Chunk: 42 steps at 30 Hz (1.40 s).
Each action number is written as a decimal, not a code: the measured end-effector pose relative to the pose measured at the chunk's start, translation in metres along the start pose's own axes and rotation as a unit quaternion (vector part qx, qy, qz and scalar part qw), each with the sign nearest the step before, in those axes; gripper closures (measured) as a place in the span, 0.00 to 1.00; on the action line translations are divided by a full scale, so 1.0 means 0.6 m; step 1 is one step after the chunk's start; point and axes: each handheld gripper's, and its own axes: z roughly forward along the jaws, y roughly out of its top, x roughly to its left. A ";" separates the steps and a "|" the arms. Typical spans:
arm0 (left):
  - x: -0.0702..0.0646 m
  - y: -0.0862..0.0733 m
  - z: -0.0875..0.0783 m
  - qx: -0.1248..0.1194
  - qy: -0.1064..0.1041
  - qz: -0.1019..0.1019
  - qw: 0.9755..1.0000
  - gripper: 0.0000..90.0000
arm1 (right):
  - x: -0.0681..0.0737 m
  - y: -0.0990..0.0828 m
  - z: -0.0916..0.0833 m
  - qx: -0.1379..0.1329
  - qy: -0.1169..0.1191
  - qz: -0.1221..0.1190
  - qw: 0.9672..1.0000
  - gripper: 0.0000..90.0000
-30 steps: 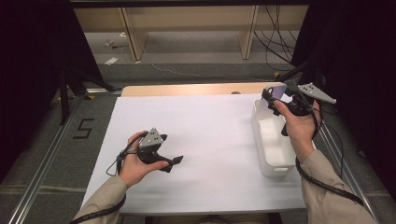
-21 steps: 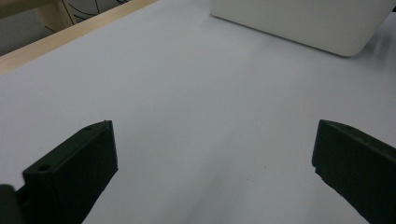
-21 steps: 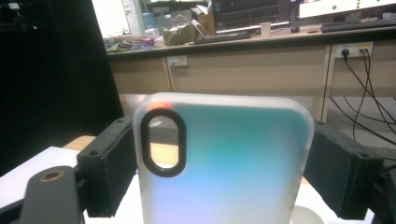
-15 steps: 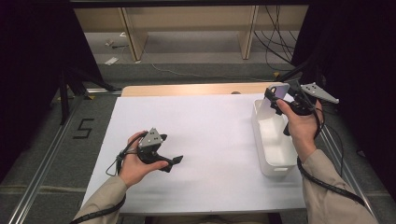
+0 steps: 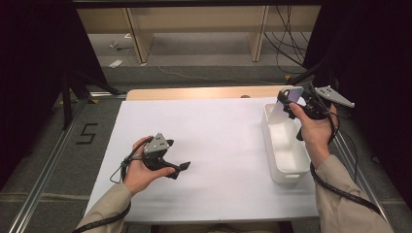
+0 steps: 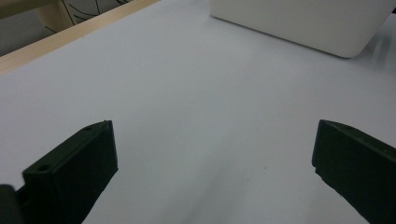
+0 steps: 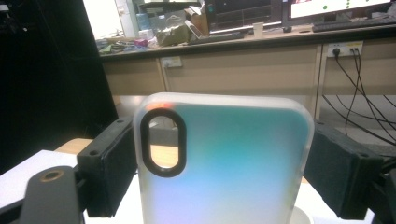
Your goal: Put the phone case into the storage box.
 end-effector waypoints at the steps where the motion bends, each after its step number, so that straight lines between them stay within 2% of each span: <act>1: 0.000 0.000 0.000 0.000 0.001 0.000 1.000 0.00 | -0.001 0.000 0.000 0.000 -0.001 0.000 1.000 0.20; 42: 0.000 0.002 -0.002 -0.003 0.001 -0.001 1.000 0.00 | -0.013 -0.003 0.002 0.004 -0.014 -0.005 1.000 0.20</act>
